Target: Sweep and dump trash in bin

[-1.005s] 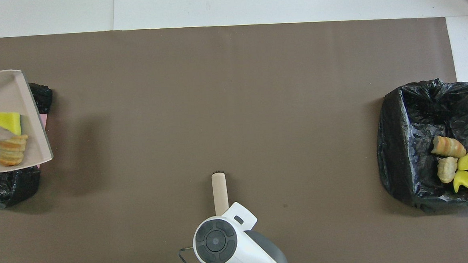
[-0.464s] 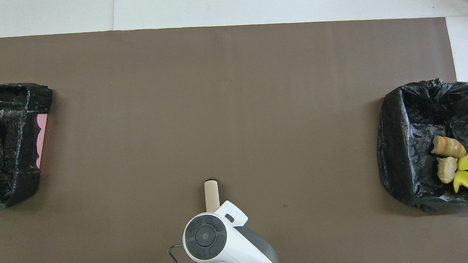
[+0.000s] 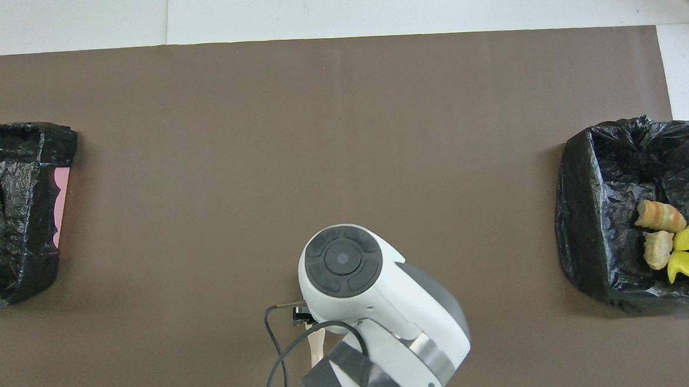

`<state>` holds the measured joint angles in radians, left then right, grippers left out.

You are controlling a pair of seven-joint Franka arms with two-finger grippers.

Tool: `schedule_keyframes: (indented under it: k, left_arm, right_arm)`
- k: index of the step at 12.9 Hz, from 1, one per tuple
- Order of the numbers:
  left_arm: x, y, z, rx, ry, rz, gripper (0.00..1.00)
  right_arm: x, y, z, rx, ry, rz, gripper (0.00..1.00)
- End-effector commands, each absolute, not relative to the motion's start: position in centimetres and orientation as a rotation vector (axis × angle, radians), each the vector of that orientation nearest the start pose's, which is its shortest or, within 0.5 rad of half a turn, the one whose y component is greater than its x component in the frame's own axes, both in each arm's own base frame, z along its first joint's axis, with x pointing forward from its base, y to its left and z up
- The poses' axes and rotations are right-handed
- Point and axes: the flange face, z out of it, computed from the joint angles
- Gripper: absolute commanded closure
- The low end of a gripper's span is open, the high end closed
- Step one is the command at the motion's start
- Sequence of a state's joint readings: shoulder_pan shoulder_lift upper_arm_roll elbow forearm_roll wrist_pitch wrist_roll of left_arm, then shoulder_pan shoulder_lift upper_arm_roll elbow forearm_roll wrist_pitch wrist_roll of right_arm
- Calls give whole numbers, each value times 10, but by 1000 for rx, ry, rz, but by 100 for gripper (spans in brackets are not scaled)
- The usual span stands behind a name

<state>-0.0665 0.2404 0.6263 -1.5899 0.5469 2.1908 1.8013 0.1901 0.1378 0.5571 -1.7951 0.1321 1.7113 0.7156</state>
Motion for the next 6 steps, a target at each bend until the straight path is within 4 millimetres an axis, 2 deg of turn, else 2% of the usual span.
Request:
schedule_keyframes:
  k: [1, 2, 4, 6]
  left_arm:
    - [565, 318, 567, -1776, 1634, 630, 100]
    - [567, 312, 567, -1758, 1620, 649, 100]
    - [571, 303, 570, -1681, 1619, 735, 100]
    - [569, 284, 590, -1674, 1619, 730, 100]
  right_arm:
    - [451, 356, 505, -3078, -123, 453, 0]
    - [459, 344, 516, -3077, -163, 437, 0]
    - [472, 318, 552, -3059, -214, 330, 0]
    - [481, 286, 587, -3034, -324, 220, 0]
